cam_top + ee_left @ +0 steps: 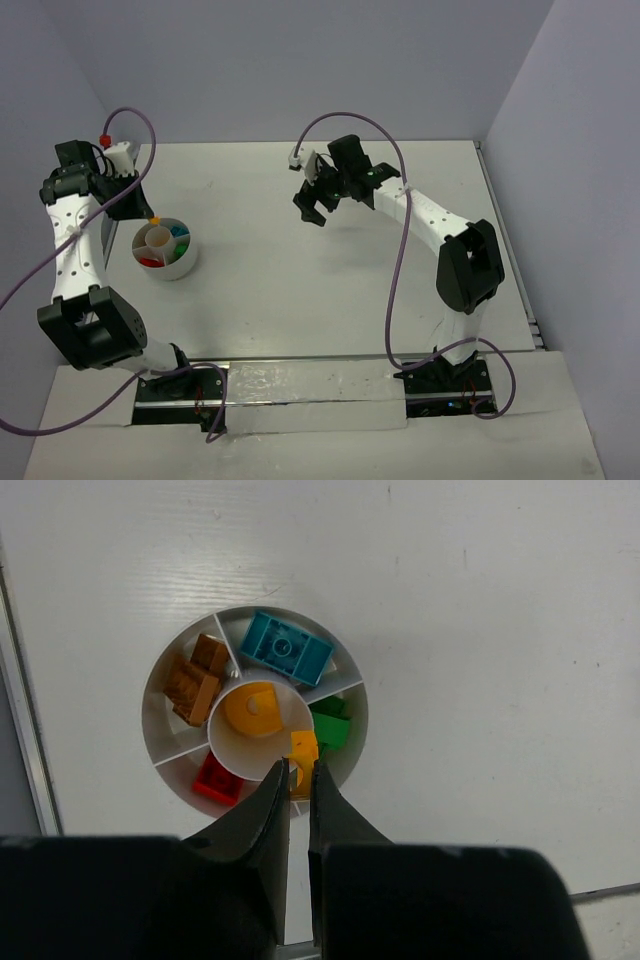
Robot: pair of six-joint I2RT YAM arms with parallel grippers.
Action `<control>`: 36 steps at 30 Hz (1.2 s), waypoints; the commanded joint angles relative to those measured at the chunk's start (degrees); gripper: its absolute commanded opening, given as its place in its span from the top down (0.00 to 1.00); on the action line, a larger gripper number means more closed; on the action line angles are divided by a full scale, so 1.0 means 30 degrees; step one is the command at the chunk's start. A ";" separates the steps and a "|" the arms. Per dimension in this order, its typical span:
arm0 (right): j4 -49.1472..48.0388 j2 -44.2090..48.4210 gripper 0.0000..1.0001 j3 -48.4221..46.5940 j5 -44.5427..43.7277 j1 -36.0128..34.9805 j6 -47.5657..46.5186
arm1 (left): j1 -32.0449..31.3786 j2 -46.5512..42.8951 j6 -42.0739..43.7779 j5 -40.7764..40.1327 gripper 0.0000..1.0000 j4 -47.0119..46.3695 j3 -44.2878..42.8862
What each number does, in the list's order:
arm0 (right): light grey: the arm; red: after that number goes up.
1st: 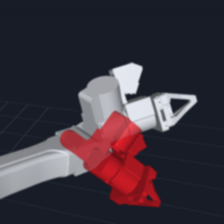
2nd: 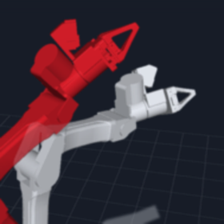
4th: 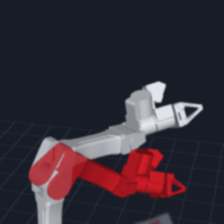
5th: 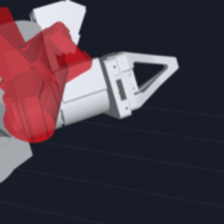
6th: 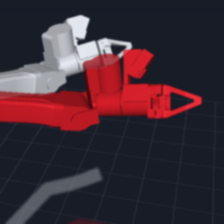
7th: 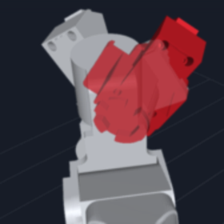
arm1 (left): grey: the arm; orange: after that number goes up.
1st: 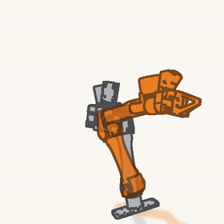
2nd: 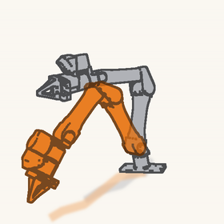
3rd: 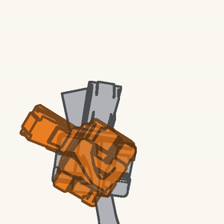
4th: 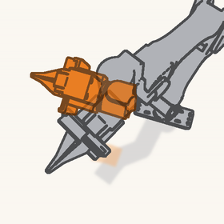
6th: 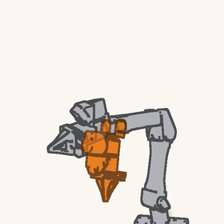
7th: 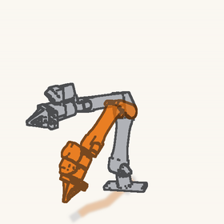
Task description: Sort the legos into containers by color
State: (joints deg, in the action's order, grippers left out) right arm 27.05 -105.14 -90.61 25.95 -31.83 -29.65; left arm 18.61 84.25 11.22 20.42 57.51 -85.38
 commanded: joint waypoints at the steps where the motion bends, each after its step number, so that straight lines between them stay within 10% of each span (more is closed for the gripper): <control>1: -0.0256 0.0770 0.00 -0.0147 0.0167 0.0123 -0.0017 | 0.0095 0.0306 0.0038 -0.0855 1.00 0.0311 -0.0689; 19: 0.0008 0.0770 0.00 -0.0061 -0.0214 0.0856 0.0391 | 0.0066 0.3264 -0.0138 -0.1416 0.90 0.0632 -0.0865; 27: 0.0430 0.0912 0.00 -0.0107 -0.0302 0.1495 0.0762 | 0.0083 0.3500 0.0619 -0.0948 0.35 0.1168 -0.1436; 36: 0.0616 0.2081 0.00 -0.0531 0.0282 0.3704 0.2286 | -0.1758 0.4152 0.0521 0.0348 0.04 0.3071 -0.7265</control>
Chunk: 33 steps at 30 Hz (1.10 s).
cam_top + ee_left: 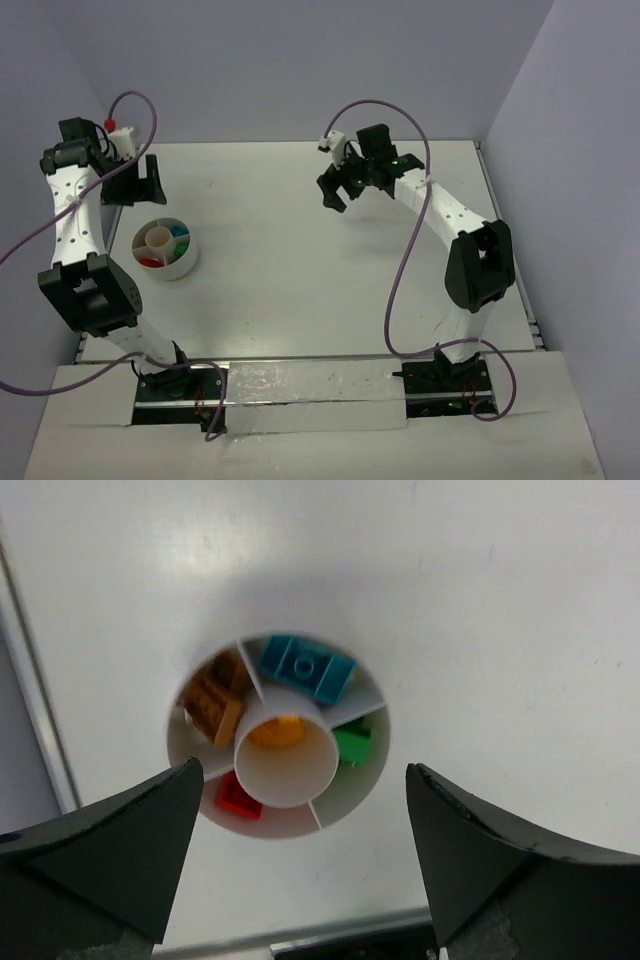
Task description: Sort the legos into containers by color
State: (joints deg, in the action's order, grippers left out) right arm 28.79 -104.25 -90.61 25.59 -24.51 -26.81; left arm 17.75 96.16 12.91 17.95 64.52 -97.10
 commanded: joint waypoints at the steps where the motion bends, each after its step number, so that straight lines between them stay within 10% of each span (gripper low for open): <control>1: 0.0106 0.1853 0.00 -0.0789 0.0561 0.1628 0.1721 | -0.2128 0.0393 -0.0183 0.1100 0.01 0.0813 -0.4089; 12: 0.0590 0.4095 0.00 -0.0150 0.1528 0.4131 0.5312 | -0.8349 0.2255 -0.2648 0.1188 0.01 -0.3386 -0.5675; 33: -0.1180 0.4350 0.00 0.2684 0.0922 0.5034 0.8594 | -0.9635 0.4372 -0.5280 -0.0640 0.01 -0.6234 -0.4128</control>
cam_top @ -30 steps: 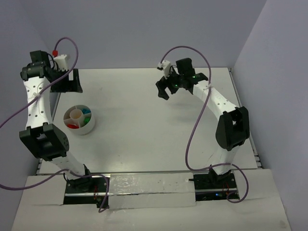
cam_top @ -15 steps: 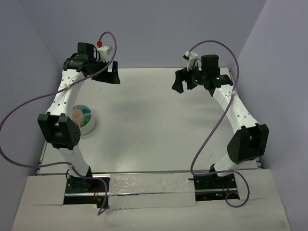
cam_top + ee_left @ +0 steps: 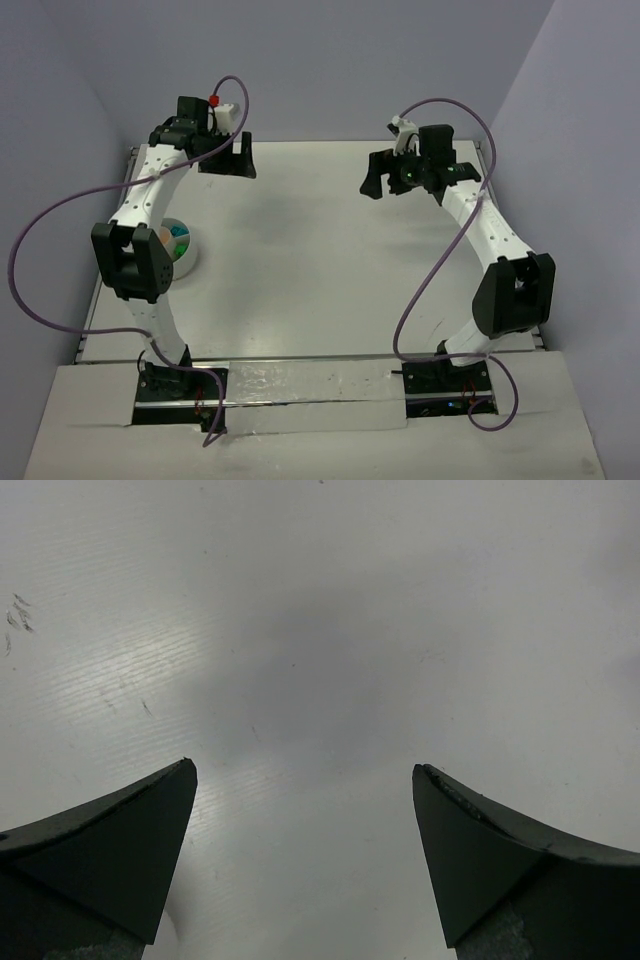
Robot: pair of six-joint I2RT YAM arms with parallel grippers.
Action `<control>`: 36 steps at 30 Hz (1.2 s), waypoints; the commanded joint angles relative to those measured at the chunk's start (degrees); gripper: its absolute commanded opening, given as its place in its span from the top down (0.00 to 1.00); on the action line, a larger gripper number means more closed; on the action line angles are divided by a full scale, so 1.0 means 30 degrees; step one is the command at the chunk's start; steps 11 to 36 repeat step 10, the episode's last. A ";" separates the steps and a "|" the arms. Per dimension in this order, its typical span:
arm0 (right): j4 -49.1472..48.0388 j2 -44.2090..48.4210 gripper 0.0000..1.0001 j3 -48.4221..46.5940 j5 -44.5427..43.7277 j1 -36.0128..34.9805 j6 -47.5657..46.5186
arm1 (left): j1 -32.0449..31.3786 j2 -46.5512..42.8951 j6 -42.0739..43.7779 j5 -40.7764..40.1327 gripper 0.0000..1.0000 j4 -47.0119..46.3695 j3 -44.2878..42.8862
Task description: Sort the legos into containers by color
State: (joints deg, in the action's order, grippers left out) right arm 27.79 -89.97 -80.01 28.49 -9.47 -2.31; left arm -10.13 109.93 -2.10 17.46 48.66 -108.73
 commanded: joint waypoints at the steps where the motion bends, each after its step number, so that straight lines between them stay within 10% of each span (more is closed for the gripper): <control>1: -0.0874 -0.0502 0.00 -0.0886 0.0049 0.0024 0.0464 | -0.0427 -0.0263 -0.0230 -0.0589 0.01 -0.0937 -0.0214; 36: -0.0765 -0.0888 0.00 -0.1278 0.0230 0.0053 0.0388 | -0.0695 -0.0344 -0.0179 -0.0986 0.01 -0.0985 -0.0405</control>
